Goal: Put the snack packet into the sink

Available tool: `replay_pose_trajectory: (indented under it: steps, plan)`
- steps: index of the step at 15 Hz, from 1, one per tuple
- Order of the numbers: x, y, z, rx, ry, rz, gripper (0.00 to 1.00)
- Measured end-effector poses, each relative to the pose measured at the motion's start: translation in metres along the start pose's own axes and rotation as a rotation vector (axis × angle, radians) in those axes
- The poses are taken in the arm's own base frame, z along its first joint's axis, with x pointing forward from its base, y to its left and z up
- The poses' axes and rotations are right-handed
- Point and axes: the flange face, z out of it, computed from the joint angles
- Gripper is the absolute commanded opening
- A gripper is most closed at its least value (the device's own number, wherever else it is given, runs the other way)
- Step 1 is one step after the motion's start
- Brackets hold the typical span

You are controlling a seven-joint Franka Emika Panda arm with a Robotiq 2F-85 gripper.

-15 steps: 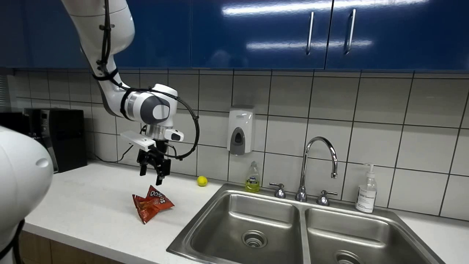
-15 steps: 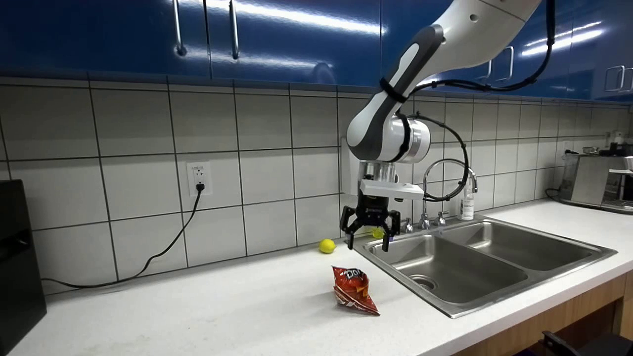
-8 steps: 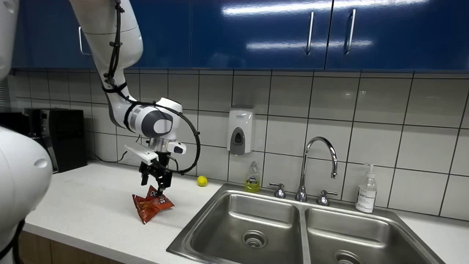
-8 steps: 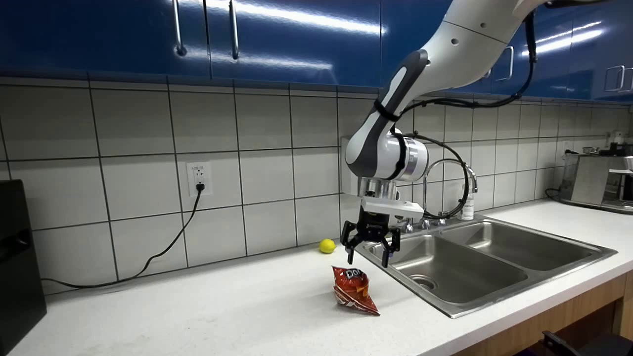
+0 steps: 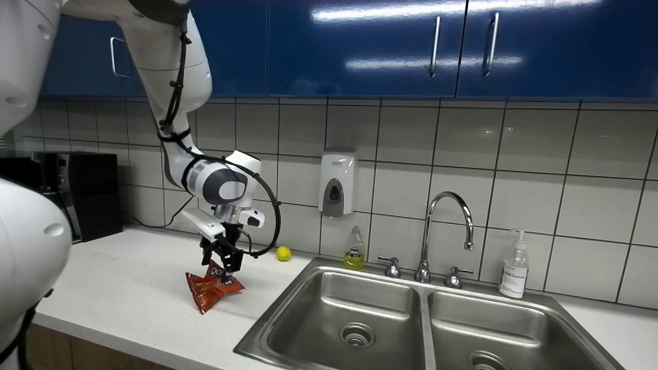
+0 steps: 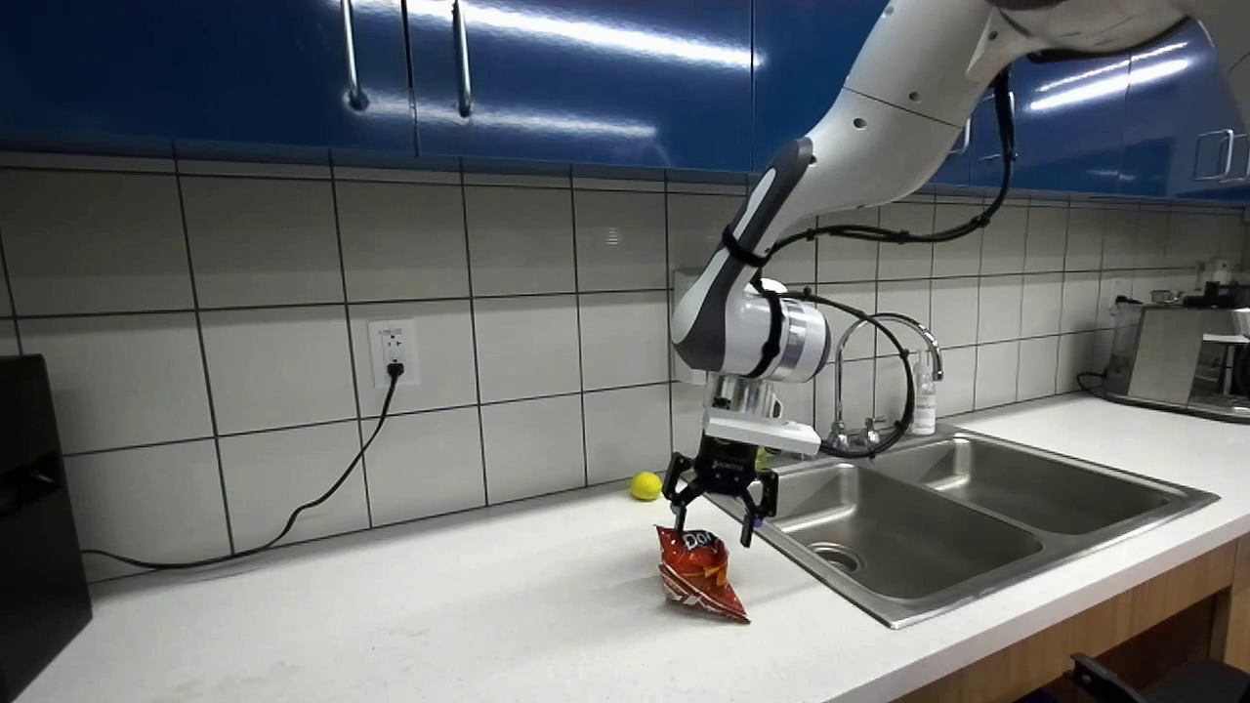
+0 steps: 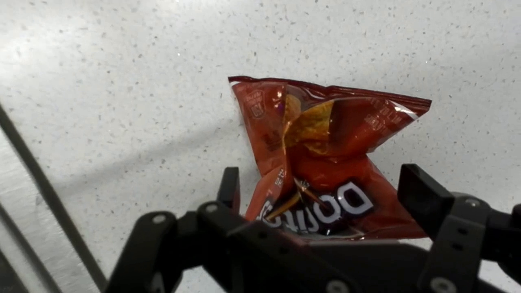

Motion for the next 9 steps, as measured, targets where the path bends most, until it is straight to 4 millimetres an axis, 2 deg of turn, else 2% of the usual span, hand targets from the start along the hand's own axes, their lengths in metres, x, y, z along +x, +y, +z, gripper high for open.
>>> replay_pose_trajectory:
  steps: [4,9]
  plan:
    - [0.005,0.004,0.010,0.009,-0.014,0.024,1.00]
    - [0.007,0.014,0.012,0.026,-0.019,0.070,1.00]
